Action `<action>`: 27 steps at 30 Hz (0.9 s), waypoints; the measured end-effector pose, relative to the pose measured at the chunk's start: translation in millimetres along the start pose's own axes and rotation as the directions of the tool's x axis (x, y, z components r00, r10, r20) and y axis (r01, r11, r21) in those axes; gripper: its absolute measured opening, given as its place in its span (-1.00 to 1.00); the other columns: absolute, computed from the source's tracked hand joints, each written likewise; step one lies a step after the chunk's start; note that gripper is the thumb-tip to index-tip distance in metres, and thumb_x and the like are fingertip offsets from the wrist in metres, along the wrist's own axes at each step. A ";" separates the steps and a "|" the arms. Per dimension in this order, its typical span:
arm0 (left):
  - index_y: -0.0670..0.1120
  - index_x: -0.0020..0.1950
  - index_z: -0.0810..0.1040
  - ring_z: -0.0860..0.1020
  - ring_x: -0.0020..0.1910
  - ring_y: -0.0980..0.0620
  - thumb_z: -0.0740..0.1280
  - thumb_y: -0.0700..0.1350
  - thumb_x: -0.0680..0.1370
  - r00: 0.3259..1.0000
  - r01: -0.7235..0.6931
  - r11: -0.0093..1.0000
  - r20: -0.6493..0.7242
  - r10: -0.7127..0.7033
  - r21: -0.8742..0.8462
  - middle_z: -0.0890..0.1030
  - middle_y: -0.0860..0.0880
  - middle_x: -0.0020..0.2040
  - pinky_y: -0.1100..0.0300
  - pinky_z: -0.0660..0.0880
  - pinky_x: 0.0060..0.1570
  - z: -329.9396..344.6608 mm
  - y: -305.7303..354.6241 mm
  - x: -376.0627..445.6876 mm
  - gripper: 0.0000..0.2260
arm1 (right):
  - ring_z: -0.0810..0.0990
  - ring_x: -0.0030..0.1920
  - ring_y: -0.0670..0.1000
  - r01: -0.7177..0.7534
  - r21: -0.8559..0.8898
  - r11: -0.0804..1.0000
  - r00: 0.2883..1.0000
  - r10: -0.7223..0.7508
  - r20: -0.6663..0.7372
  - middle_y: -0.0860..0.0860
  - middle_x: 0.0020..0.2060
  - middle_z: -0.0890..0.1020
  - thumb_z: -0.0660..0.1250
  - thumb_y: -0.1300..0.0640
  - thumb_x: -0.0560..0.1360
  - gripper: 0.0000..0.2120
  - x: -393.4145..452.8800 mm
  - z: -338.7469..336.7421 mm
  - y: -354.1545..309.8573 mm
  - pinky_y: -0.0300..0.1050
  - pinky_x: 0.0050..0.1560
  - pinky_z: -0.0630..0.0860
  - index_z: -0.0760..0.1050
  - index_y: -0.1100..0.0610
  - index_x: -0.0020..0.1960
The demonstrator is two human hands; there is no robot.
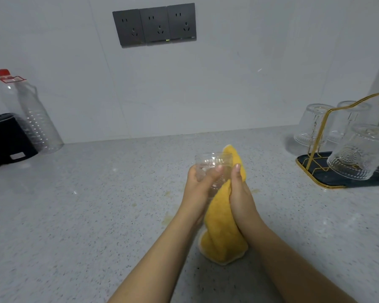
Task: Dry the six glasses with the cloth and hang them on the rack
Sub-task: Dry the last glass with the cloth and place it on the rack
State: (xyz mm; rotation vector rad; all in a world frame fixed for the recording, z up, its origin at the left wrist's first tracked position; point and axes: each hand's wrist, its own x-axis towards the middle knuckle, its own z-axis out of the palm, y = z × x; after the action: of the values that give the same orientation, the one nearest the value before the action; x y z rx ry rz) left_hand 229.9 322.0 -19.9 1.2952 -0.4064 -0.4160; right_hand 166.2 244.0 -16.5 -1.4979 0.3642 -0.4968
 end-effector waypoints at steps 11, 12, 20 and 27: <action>-0.07 0.29 0.50 0.63 0.15 0.05 0.45 0.33 0.29 0.998 -0.057 0.994 0.006 0.057 0.088 0.66 -0.03 0.17 0.10 0.57 0.13 -3.9 3.2 -1.5 -0.29 | 0.28 0.38 -0.13 0.107 -0.045 0.993 0.994 -0.106 0.021 -0.08 0.44 0.28 -0.12 -0.29 0.54 -0.41 1.0 1.8 -2.5 -0.28 0.28 0.21 0.14 -0.05 0.48; -0.06 0.31 0.47 0.65 0.12 0.06 0.49 0.29 0.27 0.998 -0.059 0.993 0.015 0.058 0.104 0.65 -0.03 0.18 0.13 0.59 0.08 -3.2 1.4 -0.5 -0.28 | 0.31 0.36 -0.08 0.030 -0.004 1.000 0.999 -0.030 0.028 -0.03 0.42 0.32 -0.13 -0.32 0.49 -0.35 2.4 -1.2 -3.3 -0.21 0.28 0.24 0.18 -0.03 0.47; 0.13 0.00 0.49 0.60 -0.07 0.37 0.18 0.23 0.58 0.998 -0.024 0.998 -0.060 0.027 0.056 0.67 0.25 -0.14 0.40 0.50 -0.05 -8.3 13.9 0.7 -0.78 | -0.05 0.46 -0.31 0.367 -0.175 0.914 0.930 -0.352 0.107 -0.28 0.49 -0.03 -0.12 -0.40 0.47 -0.40 -11.9 16.2 4.4 -0.40 0.41 -0.04 -0.09 -0.26 0.45; -0.07 0.32 0.39 0.66 -0.07 0.16 0.50 0.07 0.43 0.999 0.009 0.991 -0.046 -0.003 0.130 0.62 -0.02 0.11 0.32 0.58 -0.23 0.7 6.6 -8.9 -0.45 | 0.27 0.42 -0.09 0.187 -0.055 0.981 0.982 -0.185 0.043 -0.07 0.45 0.28 -0.12 -0.39 0.47 -0.34 -1.0 6.2 0.5 -0.18 0.42 0.23 0.13 -0.12 0.48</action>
State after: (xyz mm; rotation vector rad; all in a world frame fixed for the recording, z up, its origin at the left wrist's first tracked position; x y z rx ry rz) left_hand 222.3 327.4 -13.9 1.4309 -0.3964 -0.3682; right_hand 168.6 249.8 -16.7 -1.6046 0.2116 -0.6091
